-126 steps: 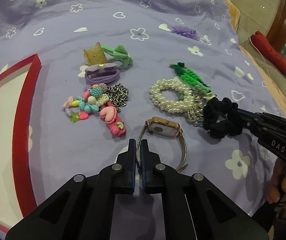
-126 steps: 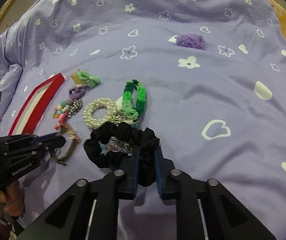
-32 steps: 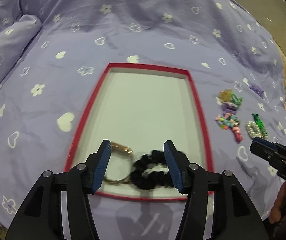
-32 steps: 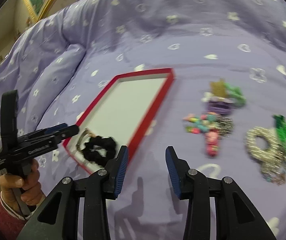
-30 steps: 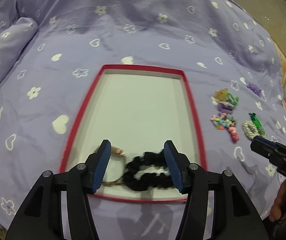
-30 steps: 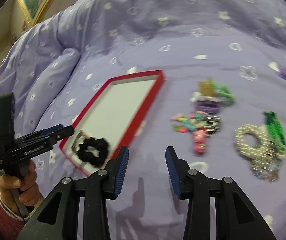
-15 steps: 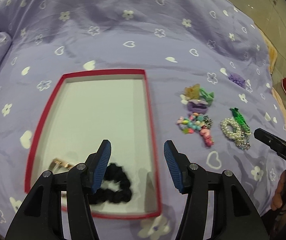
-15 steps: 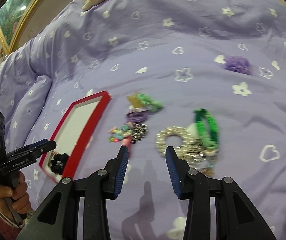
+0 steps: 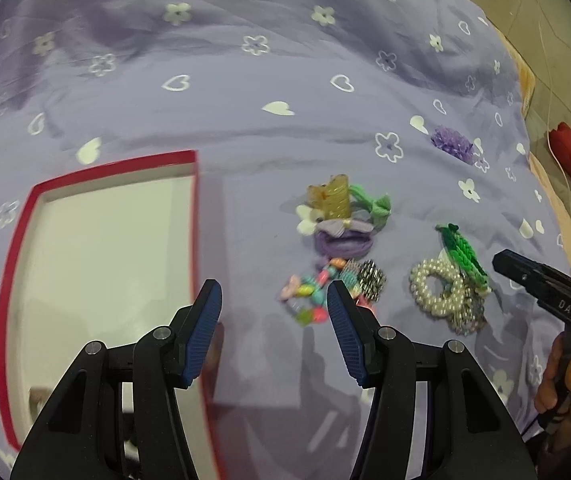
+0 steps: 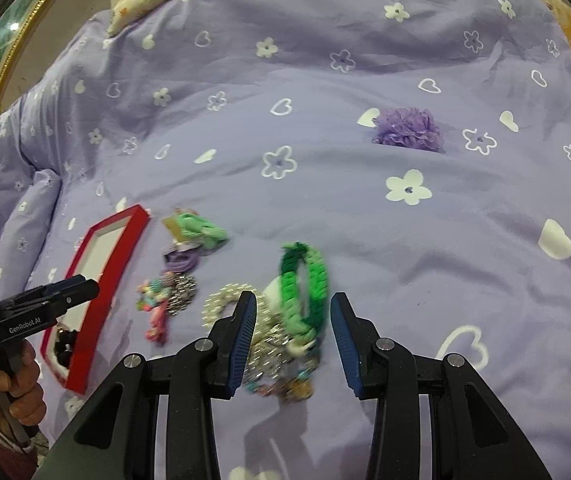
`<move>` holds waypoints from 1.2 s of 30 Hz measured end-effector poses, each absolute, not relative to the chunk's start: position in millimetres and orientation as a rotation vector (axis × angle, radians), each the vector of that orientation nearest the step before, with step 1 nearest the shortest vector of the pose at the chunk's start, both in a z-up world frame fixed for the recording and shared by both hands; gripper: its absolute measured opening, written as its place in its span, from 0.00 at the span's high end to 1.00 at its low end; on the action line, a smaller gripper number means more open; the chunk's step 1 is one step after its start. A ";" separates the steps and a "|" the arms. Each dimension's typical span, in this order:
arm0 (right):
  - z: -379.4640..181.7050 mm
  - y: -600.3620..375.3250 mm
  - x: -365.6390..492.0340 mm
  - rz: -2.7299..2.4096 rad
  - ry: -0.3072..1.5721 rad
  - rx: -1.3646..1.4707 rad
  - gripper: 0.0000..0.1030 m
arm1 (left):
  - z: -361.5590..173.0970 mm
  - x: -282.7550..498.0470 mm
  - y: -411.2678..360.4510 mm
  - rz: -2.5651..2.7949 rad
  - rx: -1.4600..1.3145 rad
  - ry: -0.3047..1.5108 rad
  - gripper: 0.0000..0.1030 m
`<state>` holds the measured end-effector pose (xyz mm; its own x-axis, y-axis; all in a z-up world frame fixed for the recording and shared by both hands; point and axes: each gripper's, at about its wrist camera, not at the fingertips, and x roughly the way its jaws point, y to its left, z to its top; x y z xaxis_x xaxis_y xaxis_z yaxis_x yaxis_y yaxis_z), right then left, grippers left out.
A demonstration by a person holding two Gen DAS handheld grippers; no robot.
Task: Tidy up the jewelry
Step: 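Open both tools and move them back to the jewelry pile, then grasp the lilac bow clip with the left tool while the right tool grasps the green braided band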
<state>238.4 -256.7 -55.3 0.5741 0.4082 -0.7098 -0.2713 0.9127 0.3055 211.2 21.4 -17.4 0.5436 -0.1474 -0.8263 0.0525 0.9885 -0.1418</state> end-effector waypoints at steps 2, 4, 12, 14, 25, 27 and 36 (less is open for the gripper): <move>-60.6 -255.9 246.5 0.401 0.899 0.162 0.61 | -22.4 222.7 15.8 -0.129 -0.096 1.000 0.47; -66.2 -252.2 253.6 0.407 0.919 0.139 0.62 | -28.8 234.3 9.6 -0.135 -0.089 1.015 0.47; -84.1 -245.1 265.0 0.434 0.957 0.142 0.75 | -54.2 272.2 -10.7 -0.166 -0.079 1.070 0.47; -85.9 -244.7 266.1 0.439 0.954 0.150 0.80 | -59.2 277.4 -13.9 -0.177 -0.075 1.082 0.48; -69.2 -250.9 255.8 0.451 0.886 0.207 0.91 | -46.5 263.7 -16.2 -0.256 -0.104 1.046 0.94; -62.9 -250.1 251.5 0.460 0.871 0.214 0.91 | -39.9 255.8 -11.8 -0.261 -0.121 1.031 0.94; -41.9 -228.8 232.4 0.519 0.833 0.213 0.91 | -12.3 214.7 15.5 -0.231 -0.171 0.971 0.94</move>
